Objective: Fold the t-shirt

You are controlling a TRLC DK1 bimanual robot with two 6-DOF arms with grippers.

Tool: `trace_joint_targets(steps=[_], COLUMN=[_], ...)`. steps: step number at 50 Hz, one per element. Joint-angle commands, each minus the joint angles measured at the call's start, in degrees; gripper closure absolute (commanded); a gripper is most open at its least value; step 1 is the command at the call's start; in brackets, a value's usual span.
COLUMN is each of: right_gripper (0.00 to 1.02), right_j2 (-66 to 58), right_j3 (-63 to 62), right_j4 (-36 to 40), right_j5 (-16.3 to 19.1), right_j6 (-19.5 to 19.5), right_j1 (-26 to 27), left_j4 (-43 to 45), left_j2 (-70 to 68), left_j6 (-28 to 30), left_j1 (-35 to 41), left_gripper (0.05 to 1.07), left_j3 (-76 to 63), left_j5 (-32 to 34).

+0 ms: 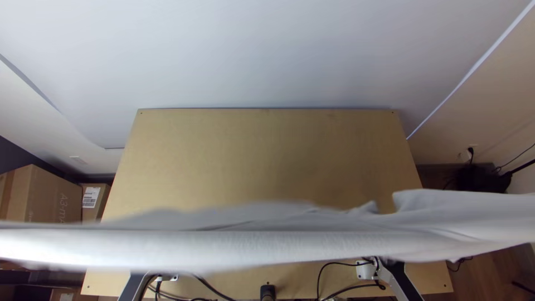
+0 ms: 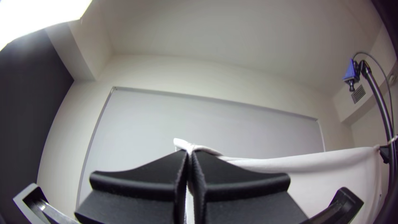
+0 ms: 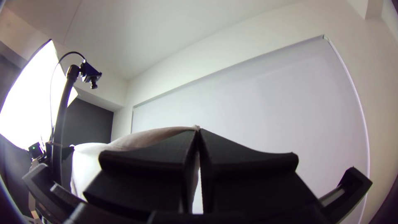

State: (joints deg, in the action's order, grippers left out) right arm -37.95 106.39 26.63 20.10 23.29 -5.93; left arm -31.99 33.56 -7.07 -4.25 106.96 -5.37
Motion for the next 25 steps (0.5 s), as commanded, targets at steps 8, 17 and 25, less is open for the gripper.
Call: trace_joint_targets(steps=[8, 17, 25], right_gripper=[1.00, 1.00, 1.00], right_j2=[-3.44, -3.79, -5.38], right_j3=[-13.75, -36.52, -56.82], right_j4=[-0.27, -3.69, -12.04], right_j5=[-1.82, -1.82, -1.82], right_j6=[2.90, 6.07, 7.47], right_j1=[-0.48, -1.89, -4.70], left_j4=[-3.26, -1.32, 6.94], left_j2=[-0.43, -0.34, 3.18], left_j6=[-1.19, -1.81, -2.86], left_j1=[1.44, 1.88, 1.79], left_gripper=[1.05, 1.05, 1.05], left_j3=[-19.15, -40.34, -60.02], left_j5=[-1.75, 2.73, 8.35])
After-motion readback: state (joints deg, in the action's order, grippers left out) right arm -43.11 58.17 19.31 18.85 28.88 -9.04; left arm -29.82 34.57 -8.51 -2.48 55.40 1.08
